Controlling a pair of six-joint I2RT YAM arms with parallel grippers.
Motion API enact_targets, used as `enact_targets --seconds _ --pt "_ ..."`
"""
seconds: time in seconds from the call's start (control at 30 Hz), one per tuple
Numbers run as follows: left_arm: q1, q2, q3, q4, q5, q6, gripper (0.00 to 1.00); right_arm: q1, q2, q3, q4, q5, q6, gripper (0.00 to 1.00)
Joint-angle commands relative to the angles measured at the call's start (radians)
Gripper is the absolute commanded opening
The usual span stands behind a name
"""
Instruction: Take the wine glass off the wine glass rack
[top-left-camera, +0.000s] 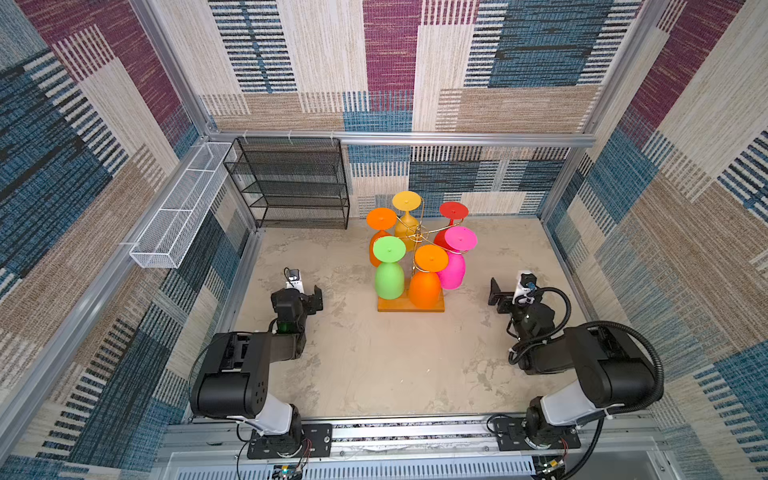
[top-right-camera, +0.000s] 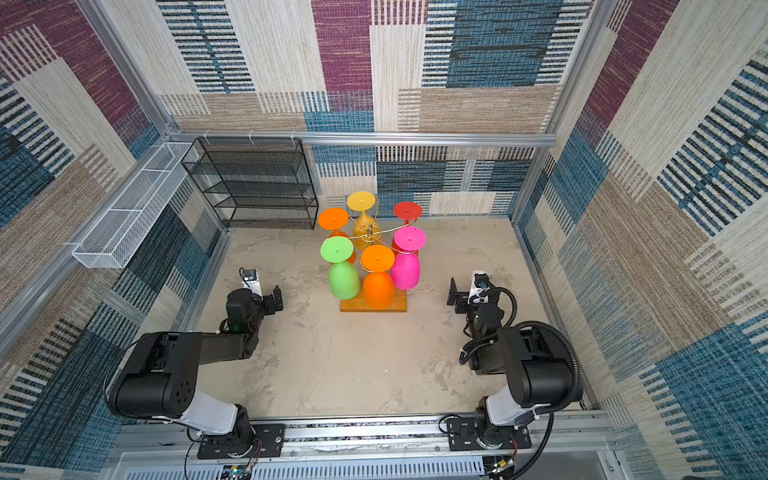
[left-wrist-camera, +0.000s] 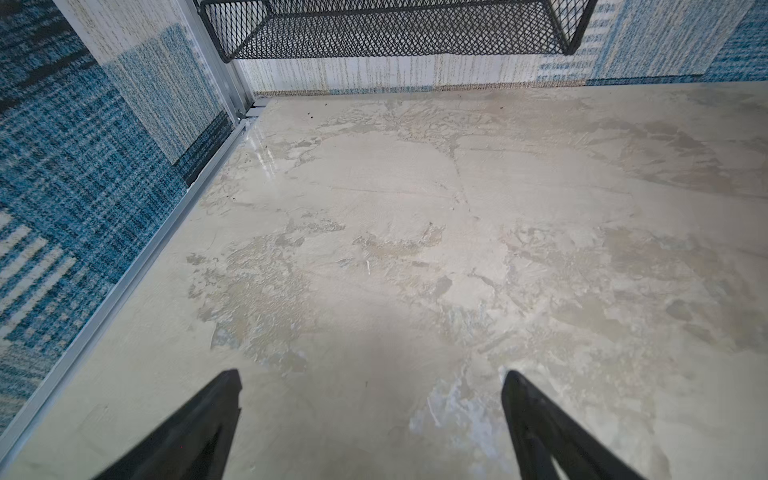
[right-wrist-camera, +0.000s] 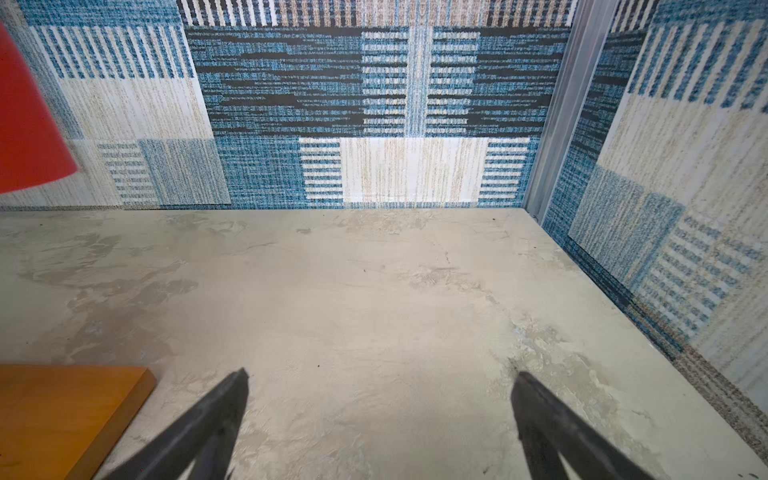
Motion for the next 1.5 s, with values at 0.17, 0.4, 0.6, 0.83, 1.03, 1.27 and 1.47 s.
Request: enact_targets --seconds 0.17,0.4,0.6,0.83,1.03,1.27,1.47 --pt "0.002 -0.001 0.004 0.023 0.006 -0.030 1.00 0.000 -0.002 0.005 0.029 -0.002 -0.003 1.00" --pt "0.019 -0.001 0.004 0.021 0.040 -0.040 1.00 -0.002 -0.002 0.009 0.025 -0.004 -0.002 1.00" --pt "0.022 -0.001 0.005 0.020 0.047 -0.041 1.00 -0.002 -0.002 0.009 0.024 -0.004 -0.002 1.00" --pt "0.023 0.001 0.008 0.017 0.046 -0.041 1.00 -0.001 -0.003 0.009 0.024 -0.006 -0.002 1.00" --pt "0.022 0.000 0.006 0.018 0.046 -0.042 0.99 -0.002 -0.003 0.009 0.023 -0.006 -0.002 1.00" --pt "0.022 -0.046 -0.017 0.026 0.018 -0.050 0.94 -0.002 -0.003 0.012 0.017 -0.004 0.002 1.00" --pt "0.006 -0.200 -0.003 -0.117 -0.034 -0.045 0.92 -0.006 -0.053 0.047 -0.073 0.027 0.012 1.00"
